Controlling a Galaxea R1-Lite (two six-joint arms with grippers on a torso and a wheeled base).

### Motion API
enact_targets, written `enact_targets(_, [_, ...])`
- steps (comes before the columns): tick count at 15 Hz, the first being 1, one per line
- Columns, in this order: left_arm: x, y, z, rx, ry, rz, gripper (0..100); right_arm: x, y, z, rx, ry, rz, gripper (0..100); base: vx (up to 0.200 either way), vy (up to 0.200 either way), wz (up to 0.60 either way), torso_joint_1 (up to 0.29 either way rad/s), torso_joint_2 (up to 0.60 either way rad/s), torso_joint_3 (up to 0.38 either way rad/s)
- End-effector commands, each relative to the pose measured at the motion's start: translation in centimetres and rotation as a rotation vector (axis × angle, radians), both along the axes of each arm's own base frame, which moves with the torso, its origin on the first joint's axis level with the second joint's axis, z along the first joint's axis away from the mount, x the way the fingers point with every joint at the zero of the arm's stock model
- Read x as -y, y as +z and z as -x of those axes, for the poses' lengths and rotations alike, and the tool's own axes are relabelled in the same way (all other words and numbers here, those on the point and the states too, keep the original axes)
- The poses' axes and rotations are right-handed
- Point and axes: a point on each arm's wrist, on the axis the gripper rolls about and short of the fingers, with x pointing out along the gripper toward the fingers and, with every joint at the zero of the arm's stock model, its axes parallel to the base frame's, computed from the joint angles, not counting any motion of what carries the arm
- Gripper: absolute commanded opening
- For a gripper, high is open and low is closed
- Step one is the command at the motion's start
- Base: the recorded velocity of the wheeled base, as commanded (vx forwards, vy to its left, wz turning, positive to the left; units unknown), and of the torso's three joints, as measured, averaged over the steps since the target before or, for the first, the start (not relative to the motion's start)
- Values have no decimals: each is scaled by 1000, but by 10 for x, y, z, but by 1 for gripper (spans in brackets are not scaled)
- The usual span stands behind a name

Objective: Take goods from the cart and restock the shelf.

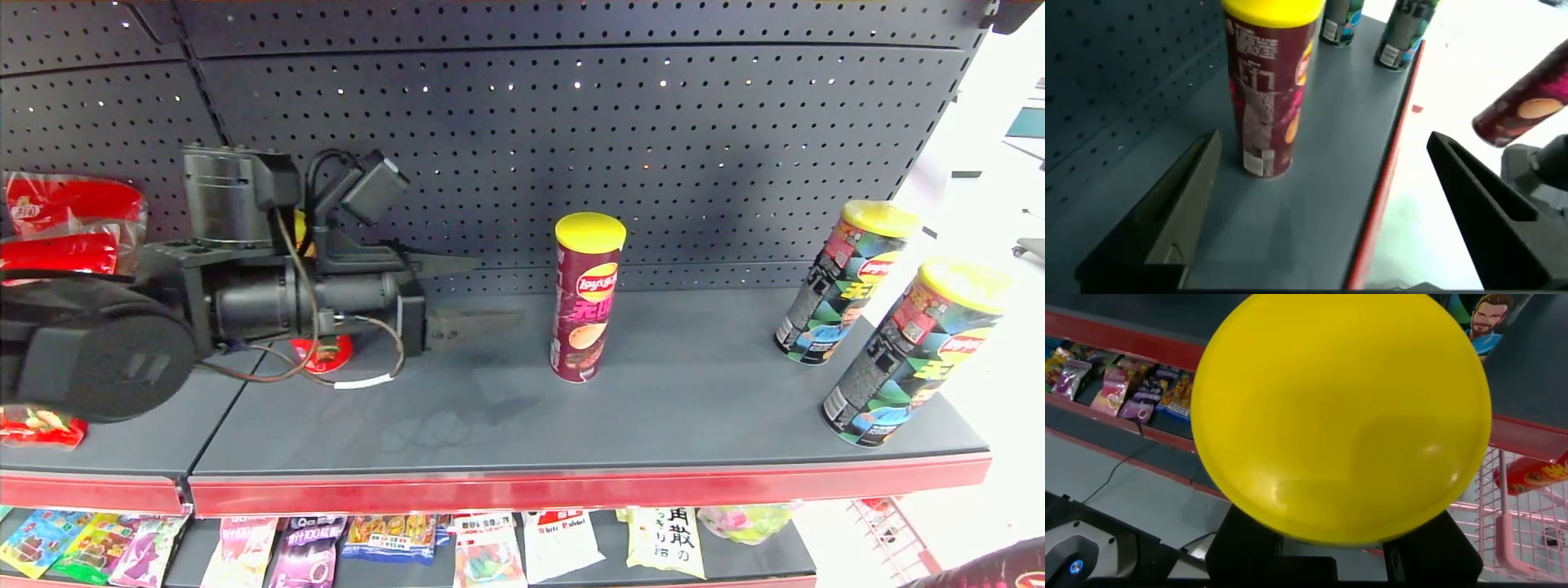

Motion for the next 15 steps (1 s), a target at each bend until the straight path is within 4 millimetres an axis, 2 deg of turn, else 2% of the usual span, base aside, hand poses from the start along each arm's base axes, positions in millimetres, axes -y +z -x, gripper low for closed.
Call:
enact_targets(1, [18,-25,-32,-44,-6,-23,100,0,-1,-1,-7,-2,0,0,0,0,0,0,0,0])
enact_targets(8, [38,-30,-72,-8,-19,-4,100,0,-2,-2,-16,-10,3,0,0,0,0,0,0,0])
enact_targets(12, [63,-32,-83,16,-59,10,100,0,-2,-1,-15,-10,2,0,0,0,0,0,0,0])
enact_targets(15, [73,-31,-90,28,-72,20,100,0,-2,-1,-15,-10,2,0,0,0,0,0,0,0])
